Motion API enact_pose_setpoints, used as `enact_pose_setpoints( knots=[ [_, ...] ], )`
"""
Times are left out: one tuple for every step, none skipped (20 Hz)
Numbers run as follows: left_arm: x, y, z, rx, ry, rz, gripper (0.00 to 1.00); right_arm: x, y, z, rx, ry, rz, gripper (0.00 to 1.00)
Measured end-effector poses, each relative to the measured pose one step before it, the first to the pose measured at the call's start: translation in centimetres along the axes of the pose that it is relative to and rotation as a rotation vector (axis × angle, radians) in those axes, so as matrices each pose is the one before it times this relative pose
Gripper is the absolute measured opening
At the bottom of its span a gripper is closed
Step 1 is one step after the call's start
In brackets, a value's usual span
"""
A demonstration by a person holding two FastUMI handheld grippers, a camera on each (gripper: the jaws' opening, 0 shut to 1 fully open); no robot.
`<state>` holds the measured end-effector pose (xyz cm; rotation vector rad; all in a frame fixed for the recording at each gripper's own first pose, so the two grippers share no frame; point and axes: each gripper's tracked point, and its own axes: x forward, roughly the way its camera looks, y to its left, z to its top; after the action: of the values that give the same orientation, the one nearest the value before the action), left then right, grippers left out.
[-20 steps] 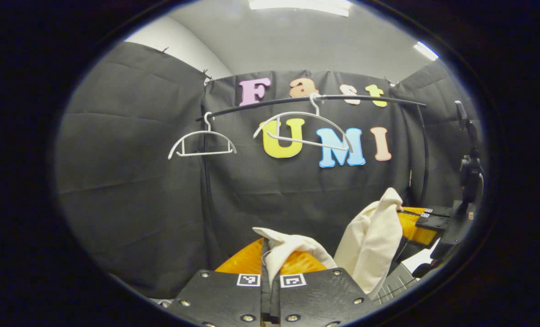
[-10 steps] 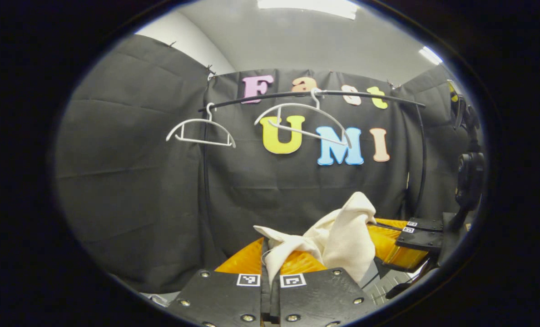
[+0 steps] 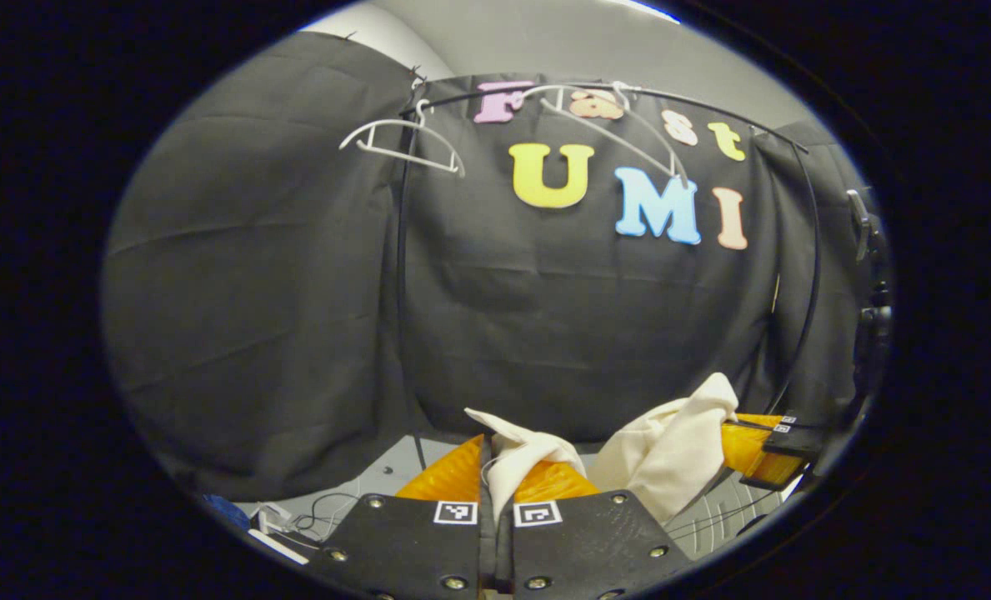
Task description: Grasp the clothes on the hanger with both hands and then place them into the laundry hamper below.
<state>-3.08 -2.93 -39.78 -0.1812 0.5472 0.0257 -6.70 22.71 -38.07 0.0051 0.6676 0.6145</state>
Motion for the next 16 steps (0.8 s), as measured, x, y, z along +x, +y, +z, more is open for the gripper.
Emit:
enact_pose_setpoints(
  knots=[
    [0.589, 0.353, -1.839, -0.00712, 0.02902, 0.00647, 0.02, 0.332, -0.303, -1.215, -0.00001, 0.02361, -0.00922, 0.02],
    [0.666, 0.248, -1.464, -0.00255, 0.02682, 0.00441, 0.02, 0.517, -0.27, -1.301, 0.0009, 0.02049, -0.00728, 0.02],
    [0.721, 0.266, -1.49, 0.00139, 0.01873, 0.00316, 0.02, 0.398, -0.253, -1.554, 0.00157, 0.01545, -0.00755, 0.02],
    [0.564, 0.089, -1.717, 0.00226, 0.02048, 0.00206, 0.01, 0.517, -0.319, -1.15, 0.00195, 0.01569, -0.00902, 0.02],
    [0.579, -0.036, -1.264, -0.00289, 0.02551, -0.00336, 0.01, 0.845, -0.417, -1.177, 0.00135, 0.01825, -0.01532, 0.02],
    [0.85, -0.082, -1.414, -0.00552, 0.0239, -0.00067, 0.01, 0.83, -0.458, -1.238, 0.00517, 0.02605, -0.01483, 0.02],
    [0.876, 0.0, -1.259, -0.0025, 0.02627, -0.00084, 0.01, 1.042, -0.353, -1.028, 0.00961, 0.02861, -0.0075, 0.02],
    [0.97, 0.098, -1.465, 0.00081, 0.02551, 0.00069, 0.01, 1.016, -0.432, -0.912, 0.00924, 0.02827, -0.00854, 0.02],
    [0.962, 0.077, -1.197, 0.00666, 0.02198, 0.00251, 0.01, 0.995, 0.096, -0.477, 0.00805, 0.03068, -0.00142, 0.02],
    [0.893, 0.036, -1.08, 0.00902, 0.02235, 0.00196, 0.01, 0.881, -0.025, -0.655, 0.00719, 0.02434, -0.00068, 0.01],
    [0.787, -0.106, -0.985, 0.00368, 0.02379, -0.00242, 0.02, 0.594, 0.024, -0.991, 0.00427, 0.02524, 0.00398, 0.02],
    [0.711, -0.2, -1.134, -0.00089, 0.02634, -0.00252, 0.01, 0.669, -0.005, -0.94, 0.00312, 0.02548, 0.00216, 0.02],
    [0.6, 0.125, -1.174, -0.00044, 0.02667, 0.005, 0.01, 0.417, 0.072, -1.61, 0.00869, 0.03029, 0.0025, 0.02],
    [0.593, 0.156, -1.301, -0.00189, 0.02488, -0.00093, 0.01, 0.579, 0.149, -1.011, 0.01016, 0.02774, 0.00411, 0.0],
    [0.88, 0.186, -1.053, 0.00181, 0.01957, 0.0032, 0.01, 0.69, 0.074, -1.203, 0.00303, 0.02965, -0.00108, 0.03],
    [1.227, -0.248, -0.998, 0.00626, 0.02288, 0.00006, 0.01, 0.895, -0.143, -0.827, -0.00082, 0.02822, -0.00455, 0.02]
  ],
)
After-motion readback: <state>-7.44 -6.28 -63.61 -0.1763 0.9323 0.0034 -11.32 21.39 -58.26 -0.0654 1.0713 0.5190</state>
